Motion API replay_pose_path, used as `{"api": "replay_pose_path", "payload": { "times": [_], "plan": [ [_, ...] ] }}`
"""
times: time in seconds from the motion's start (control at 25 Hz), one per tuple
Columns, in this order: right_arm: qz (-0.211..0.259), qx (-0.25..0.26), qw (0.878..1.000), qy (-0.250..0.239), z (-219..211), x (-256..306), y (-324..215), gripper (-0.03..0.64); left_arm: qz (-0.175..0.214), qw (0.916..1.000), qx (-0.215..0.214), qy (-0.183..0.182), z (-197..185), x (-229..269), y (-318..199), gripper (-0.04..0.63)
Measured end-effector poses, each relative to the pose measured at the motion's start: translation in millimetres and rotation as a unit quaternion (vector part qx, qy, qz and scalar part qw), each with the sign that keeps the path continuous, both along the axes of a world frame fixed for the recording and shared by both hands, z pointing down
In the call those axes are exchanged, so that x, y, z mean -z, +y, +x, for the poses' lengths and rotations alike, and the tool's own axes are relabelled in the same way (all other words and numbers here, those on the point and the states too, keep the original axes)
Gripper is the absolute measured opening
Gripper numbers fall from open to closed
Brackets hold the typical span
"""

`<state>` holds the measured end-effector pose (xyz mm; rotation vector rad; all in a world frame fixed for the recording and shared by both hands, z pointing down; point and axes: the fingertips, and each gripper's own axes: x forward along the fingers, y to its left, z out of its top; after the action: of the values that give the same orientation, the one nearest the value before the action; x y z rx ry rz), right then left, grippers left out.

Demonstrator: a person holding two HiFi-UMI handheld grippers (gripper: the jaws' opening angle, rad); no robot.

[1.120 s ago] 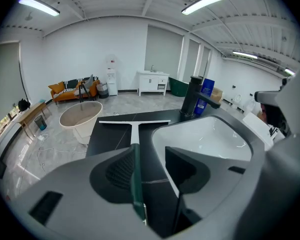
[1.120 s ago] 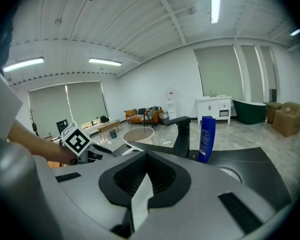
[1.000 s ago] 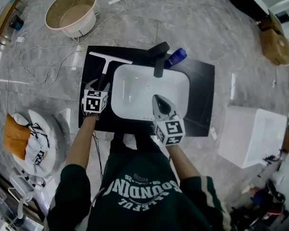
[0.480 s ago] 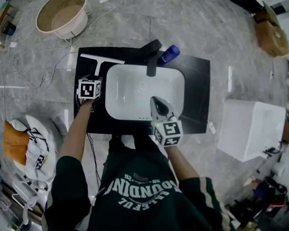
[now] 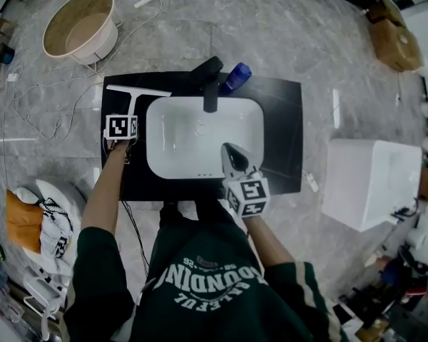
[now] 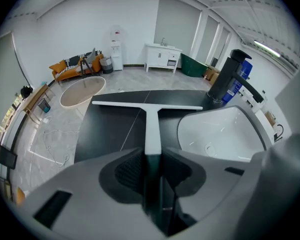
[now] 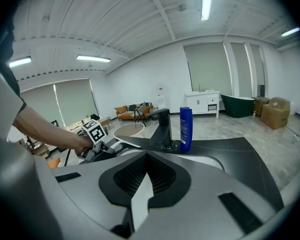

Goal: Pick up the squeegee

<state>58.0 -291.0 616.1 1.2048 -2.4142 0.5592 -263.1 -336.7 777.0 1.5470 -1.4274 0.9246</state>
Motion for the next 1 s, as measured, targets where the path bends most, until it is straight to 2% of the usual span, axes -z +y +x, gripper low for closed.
{"api": "replay_pose_path", "payload": {
  "times": [0.04, 0.56, 0.8, 1.0],
  "plan": [
    [0.0, -0.001, 1.0, 0.0, 3, 0, 0, 0.0, 0.0, 1.0, 0.005, 0.0, -1, 0, 0, 0.096],
    [0.008, 0.002, 1.0, -0.001, 40, 12, -14, 0.0, 0.045, 0.997, 0.063, -0.002, 15, 35, 23, 0.091],
    [0.029, 0.027, 0.999, -0.015, 47, 26, -28, 0.0, 0.086, 0.9921, 0.091, 0.001, 32, 72, 41, 0.091],
    [0.043, 0.052, 0.997, -0.024, 47, 36, -35, 0.0, 0.136, 0.9852, 0.104, 0.007, 51, 105, 55, 0.091]
  ]
}}
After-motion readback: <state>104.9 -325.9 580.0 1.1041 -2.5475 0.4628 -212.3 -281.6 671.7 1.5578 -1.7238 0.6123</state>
